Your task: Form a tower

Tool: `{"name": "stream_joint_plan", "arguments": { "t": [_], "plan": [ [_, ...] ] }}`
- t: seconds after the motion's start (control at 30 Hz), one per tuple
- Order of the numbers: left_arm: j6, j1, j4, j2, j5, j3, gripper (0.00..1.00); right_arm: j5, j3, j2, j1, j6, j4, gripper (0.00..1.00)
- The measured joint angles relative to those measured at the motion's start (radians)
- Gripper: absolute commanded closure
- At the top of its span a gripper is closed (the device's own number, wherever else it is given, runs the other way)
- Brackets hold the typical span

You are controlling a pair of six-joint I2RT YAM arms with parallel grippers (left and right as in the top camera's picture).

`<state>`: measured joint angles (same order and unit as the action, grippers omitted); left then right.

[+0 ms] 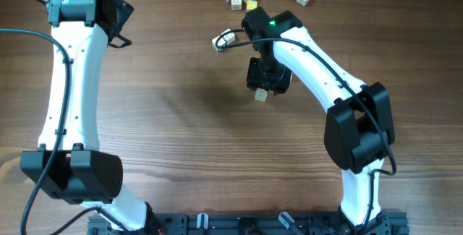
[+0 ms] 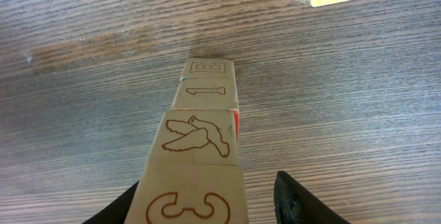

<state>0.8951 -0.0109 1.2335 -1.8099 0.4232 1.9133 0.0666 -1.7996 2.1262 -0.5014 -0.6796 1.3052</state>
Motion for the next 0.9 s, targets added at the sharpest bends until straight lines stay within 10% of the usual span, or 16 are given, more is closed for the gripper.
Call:
{"name": "stream_joint_plan", "arguments": {
  "t": [0.27, 0.47, 0.9],
  "plan": [
    [0.0, 0.0, 0.0, 0.0, 0.0, 0.0, 0.0, -0.001, 0.0, 0.0, 0.0, 0.0, -0.01, 0.43],
    [0.0, 0.0, 0.0, 0.0, 0.0, 0.0, 0.0, -0.002, 0.0, 0.0, 0.0, 0.002, -0.034, 0.18],
    [0.0, 0.0, 0.0, 0.0, 0.0, 0.0, 0.0, -0.008, 0.0, 0.0, 0.0, 0.016, -0.073, 0.16]
  ]
}}
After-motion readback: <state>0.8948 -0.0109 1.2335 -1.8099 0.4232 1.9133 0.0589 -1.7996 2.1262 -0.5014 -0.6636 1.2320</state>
